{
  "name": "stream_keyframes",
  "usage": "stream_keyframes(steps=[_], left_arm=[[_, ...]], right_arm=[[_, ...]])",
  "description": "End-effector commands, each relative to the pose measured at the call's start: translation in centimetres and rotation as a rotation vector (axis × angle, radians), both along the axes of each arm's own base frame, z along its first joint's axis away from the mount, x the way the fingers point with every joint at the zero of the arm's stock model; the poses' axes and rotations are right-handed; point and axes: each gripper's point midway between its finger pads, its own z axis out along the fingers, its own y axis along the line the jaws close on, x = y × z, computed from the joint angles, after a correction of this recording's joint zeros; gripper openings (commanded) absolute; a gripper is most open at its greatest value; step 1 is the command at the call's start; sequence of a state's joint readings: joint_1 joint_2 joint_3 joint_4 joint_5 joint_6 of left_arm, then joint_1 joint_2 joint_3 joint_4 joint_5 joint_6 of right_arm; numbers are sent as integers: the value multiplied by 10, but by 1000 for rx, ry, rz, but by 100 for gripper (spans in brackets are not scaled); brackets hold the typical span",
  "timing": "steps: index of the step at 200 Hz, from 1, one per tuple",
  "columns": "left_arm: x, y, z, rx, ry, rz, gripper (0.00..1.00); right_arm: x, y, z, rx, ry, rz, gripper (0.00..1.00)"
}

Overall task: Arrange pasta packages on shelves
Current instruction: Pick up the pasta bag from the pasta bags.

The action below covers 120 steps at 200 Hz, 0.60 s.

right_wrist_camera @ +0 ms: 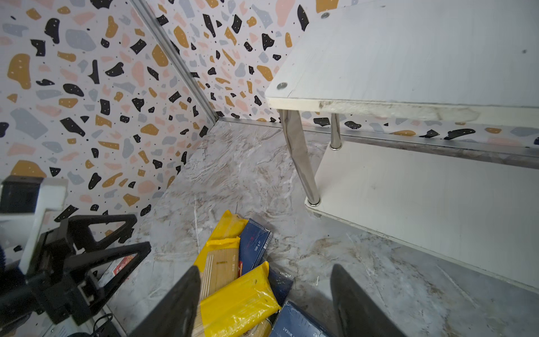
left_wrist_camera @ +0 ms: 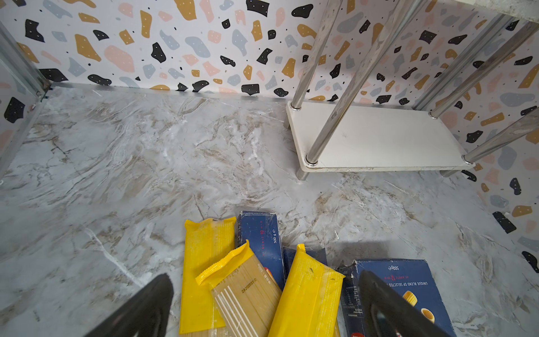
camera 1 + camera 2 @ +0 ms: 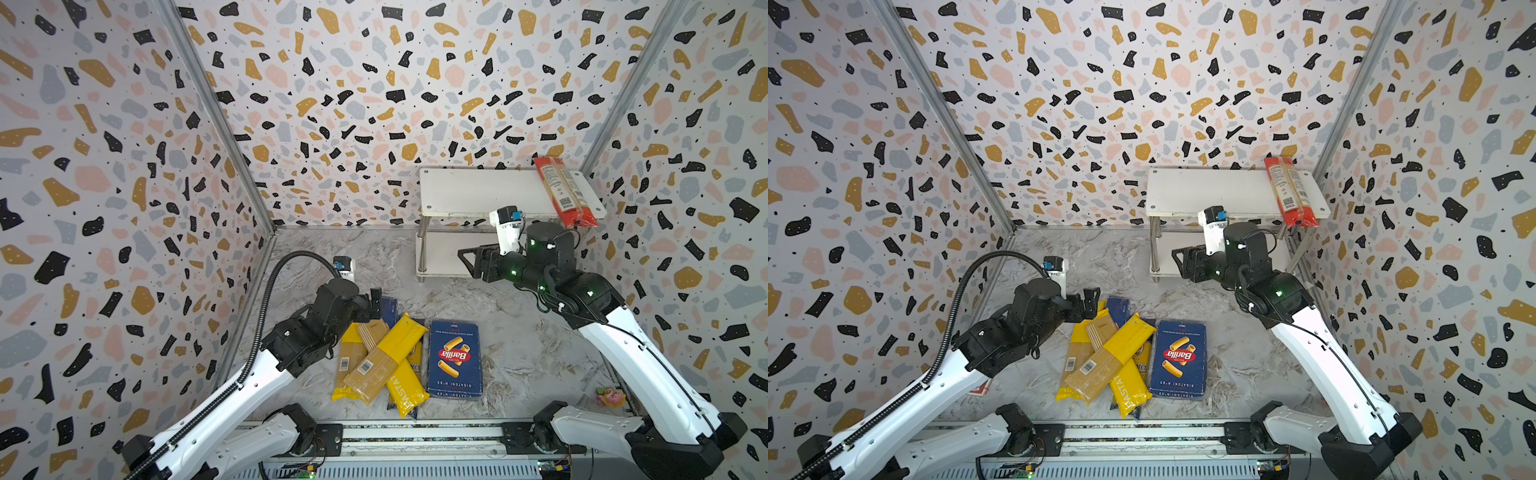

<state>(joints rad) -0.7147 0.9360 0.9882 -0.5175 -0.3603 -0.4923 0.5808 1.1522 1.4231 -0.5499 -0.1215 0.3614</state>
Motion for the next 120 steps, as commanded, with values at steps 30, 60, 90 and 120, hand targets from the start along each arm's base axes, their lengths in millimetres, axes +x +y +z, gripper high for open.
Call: stream_keyframes(steps=[30,60,90,120], left_arm=[[-10,9,-11,-49,17,32,99],[-11,8,-25,-44,36,30,99],[-11,9,-39,-25,53,35,99],[-13,6,-62,-30,93,31,100]], right_arm=[[-48,-8,20,28,-71,56,71],[-72,-17,6,40,-34,67,71],[-84,-20,-25,22,45,74,70],[-91,-12,-70,-14,141,102,71]])
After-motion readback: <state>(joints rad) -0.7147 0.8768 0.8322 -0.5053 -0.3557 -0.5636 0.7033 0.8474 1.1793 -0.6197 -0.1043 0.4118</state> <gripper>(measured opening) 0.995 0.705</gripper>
